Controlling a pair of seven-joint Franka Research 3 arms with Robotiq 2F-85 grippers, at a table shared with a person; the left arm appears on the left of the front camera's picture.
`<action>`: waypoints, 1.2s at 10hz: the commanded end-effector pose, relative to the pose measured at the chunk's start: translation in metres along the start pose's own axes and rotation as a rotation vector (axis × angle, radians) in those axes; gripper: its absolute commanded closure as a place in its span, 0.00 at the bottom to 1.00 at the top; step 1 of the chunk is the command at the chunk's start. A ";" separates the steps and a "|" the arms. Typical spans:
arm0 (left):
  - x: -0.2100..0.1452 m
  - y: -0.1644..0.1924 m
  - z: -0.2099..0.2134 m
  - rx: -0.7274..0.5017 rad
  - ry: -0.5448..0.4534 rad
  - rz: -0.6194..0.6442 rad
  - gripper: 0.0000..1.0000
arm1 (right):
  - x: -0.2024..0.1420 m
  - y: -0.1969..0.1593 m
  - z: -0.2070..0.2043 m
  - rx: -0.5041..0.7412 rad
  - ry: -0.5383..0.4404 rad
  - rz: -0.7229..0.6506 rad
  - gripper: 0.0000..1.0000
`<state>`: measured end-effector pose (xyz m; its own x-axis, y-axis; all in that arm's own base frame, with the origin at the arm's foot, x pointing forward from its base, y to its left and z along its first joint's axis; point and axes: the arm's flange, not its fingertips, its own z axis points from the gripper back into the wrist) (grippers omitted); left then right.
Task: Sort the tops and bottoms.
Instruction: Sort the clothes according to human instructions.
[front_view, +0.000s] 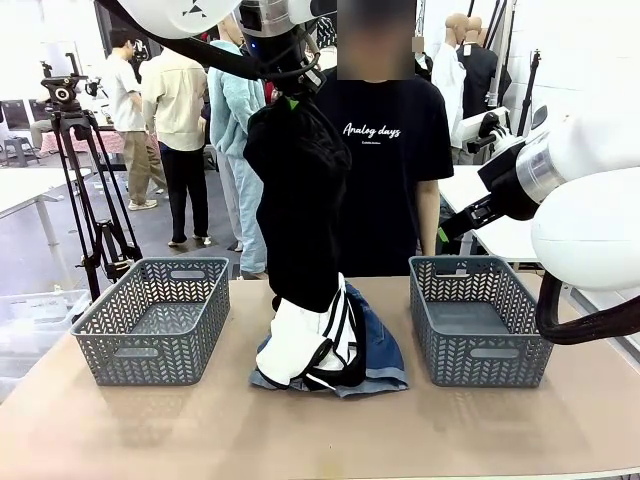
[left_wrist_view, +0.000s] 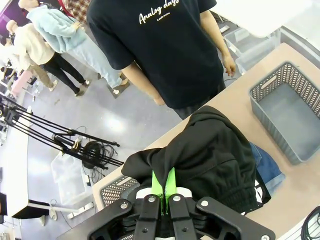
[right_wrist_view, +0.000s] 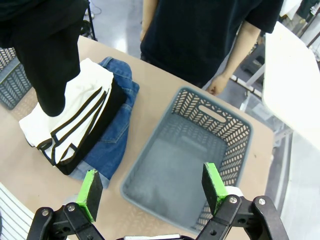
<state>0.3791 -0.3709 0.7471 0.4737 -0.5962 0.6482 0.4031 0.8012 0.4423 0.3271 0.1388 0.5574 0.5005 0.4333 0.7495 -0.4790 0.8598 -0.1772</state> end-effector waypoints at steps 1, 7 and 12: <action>0.001 0.005 0.004 -0.005 -0.016 0.006 1.00 | 0.000 0.001 -0.002 -0.001 -0.004 0.006 0.00; 0.001 0.005 0.004 -0.005 -0.016 0.006 1.00 | 0.000 0.001 -0.002 -0.001 -0.004 0.006 0.00; 0.001 0.005 0.004 -0.005 -0.016 0.006 1.00 | 0.000 0.001 -0.002 -0.001 -0.004 0.006 0.00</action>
<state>0.3791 -0.3709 0.7471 0.4737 -0.5962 0.6482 0.4030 0.8012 0.4424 0.3271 0.1388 0.5574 0.5005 0.4333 0.7495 -0.4790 0.8598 -0.1772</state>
